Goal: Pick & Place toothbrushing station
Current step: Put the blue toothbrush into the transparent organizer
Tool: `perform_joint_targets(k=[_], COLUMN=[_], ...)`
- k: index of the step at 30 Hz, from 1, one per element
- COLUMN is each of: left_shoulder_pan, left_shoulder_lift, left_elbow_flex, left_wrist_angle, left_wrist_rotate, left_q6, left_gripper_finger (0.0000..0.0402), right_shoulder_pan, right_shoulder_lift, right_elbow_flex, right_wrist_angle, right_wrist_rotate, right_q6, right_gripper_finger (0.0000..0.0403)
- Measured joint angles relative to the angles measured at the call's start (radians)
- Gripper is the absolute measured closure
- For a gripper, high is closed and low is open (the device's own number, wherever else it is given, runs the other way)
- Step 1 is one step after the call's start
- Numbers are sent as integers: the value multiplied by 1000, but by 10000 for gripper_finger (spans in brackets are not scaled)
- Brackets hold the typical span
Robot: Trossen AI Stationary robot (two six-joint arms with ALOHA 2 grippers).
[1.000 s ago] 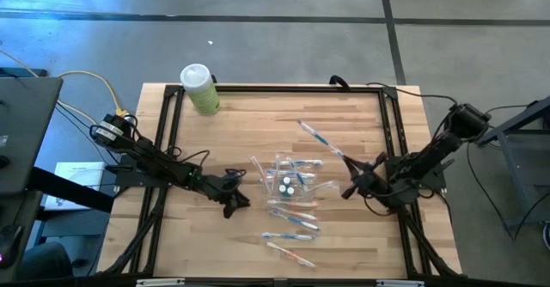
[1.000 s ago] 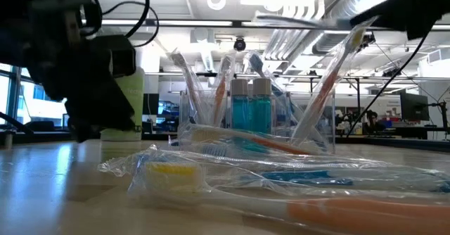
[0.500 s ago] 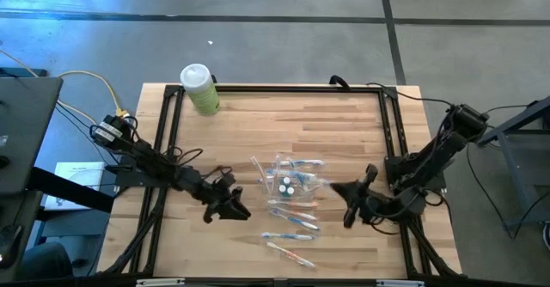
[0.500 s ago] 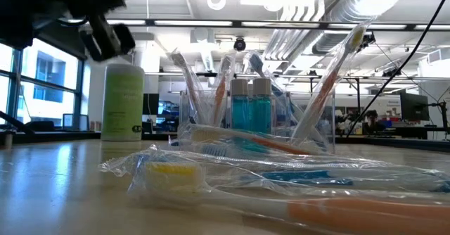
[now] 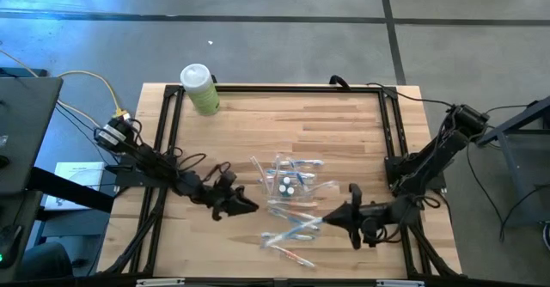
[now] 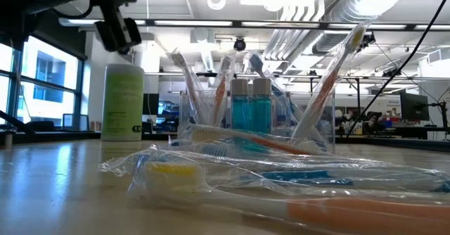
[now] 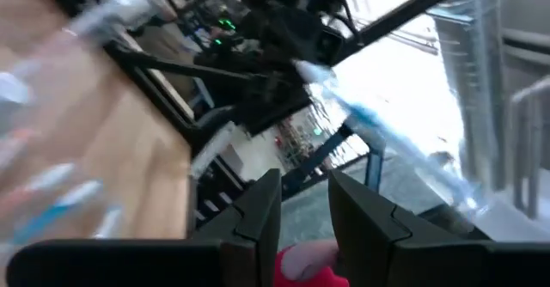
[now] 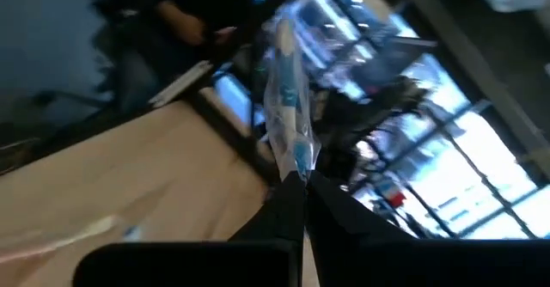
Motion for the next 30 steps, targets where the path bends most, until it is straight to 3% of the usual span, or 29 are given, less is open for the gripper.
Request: perform_joint_targets(k=[5,15,21,26,30], left_shoulder_pan=[13,33,57,64,58], left_shoulder_lift=[78,219,232,234,237], left_elbow_flex=[137,349,392,417,427], left_wrist_angle=[-3,-128,-159,-232,-236], left_wrist_rotate=[124,224,294,293,294], left_q6=[-30,-113,-82,-37,34], left_gripper_finger=[305,305,305,298,282], right_shoulder_pan=[-13,-14,-24,-58,-87], right_shoulder_lift=[0,0,0,0,0], right_elbow_flex=[3,3,3,3,2], right_wrist_angle=[-65,-116,-157,-182,-208], right_wrist_rotate=[-109,-188,-201,-204,-291], right_q6=[13,-1,26,66,97], right_gripper_finger=[400,400,400,400,400])
